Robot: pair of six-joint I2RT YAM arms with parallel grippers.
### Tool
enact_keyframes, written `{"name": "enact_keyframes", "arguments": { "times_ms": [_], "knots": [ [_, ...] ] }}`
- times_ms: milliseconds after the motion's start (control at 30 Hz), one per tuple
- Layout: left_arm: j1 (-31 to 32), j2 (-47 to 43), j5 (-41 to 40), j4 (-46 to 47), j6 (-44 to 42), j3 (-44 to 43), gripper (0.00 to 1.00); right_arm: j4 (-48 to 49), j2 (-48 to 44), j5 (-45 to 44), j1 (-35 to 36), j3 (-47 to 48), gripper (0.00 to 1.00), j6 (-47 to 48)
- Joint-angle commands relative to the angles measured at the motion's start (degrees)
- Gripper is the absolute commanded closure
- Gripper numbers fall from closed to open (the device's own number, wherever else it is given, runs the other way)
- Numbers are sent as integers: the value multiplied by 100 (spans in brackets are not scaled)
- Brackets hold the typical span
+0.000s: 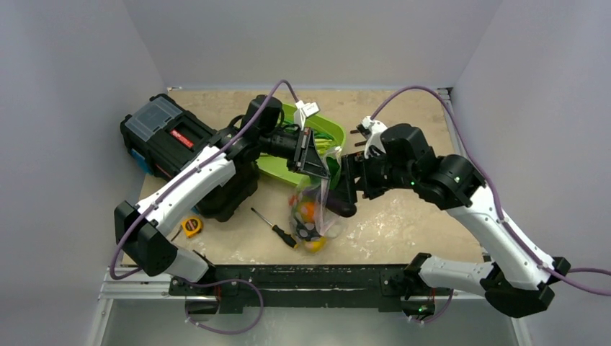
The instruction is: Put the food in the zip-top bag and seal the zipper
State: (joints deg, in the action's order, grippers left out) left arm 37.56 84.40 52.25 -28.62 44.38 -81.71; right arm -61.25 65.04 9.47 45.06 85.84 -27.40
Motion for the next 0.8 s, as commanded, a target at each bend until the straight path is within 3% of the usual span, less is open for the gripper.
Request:
{"name": "enact_keyframes", "arguments": {
  "times_ms": [0,233,367,600,767],
  "knots": [
    [-159,-299,-30,345,138,-13,100,-241,-394,-188,12,38,24,137],
    [-222,-305,13,366,167,-35,100,-377,-676,146,18,-385,28,177],
    [-216,-349,13,405,200,39,100,-307,-667,-216,19,-487,32,146],
    [-221,-450,-4,424,251,119,100,227,-428,-548,20,-513,52,166],
    [-211,-498,-21,444,317,129,100,659,-272,63,22,-515,73,347]
  ]
}}
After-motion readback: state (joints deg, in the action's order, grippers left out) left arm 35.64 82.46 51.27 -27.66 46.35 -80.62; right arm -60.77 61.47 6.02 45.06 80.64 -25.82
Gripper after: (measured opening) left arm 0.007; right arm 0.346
